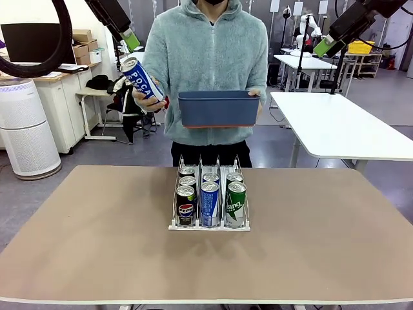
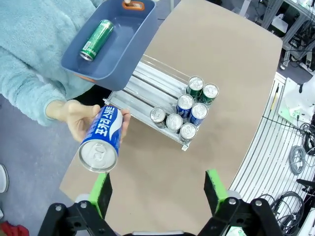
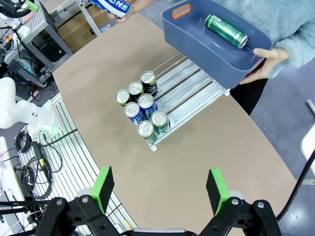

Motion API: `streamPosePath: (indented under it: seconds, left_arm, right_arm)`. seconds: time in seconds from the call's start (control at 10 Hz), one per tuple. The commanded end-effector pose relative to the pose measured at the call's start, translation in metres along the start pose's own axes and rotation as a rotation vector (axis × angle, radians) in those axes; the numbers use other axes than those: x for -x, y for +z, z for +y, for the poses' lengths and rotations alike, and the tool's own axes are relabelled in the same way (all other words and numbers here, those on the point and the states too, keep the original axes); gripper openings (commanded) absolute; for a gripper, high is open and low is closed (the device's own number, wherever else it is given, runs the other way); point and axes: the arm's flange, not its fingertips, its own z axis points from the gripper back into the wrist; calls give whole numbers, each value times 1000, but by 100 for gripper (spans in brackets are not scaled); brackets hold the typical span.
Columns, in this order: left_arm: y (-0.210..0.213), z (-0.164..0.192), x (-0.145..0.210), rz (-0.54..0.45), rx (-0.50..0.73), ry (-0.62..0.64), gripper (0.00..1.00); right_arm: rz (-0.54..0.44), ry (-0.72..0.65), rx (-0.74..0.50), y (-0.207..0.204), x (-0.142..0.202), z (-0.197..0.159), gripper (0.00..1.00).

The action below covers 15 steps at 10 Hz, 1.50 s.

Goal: Fill the beverage cans into the dispenser.
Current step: Pick up the Ionic drink handed by the human.

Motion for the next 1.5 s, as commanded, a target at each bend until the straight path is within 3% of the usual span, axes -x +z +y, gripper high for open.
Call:
streamPosePath:
  seconds: [0.0, 0.5, 1.3, 1.4]
  left_arm:
    - [-8, 7, 2, 53, -67, -19, 100]
    - [-31, 12, 13, 14, -140, -6, 100]
    - [-76, 26, 33, -88, -144, 43, 100]
    - [-68, 24, 22, -19, -140, 12, 100]
  right_arm:
    - [2, 0, -4, -1, 1, 0, 100]
    - [2, 0, -4, -1, 1, 0, 100]
    - [2, 0, -4, -1, 1, 0, 100]
    - [2, 0, -4, -1, 1, 0, 100]
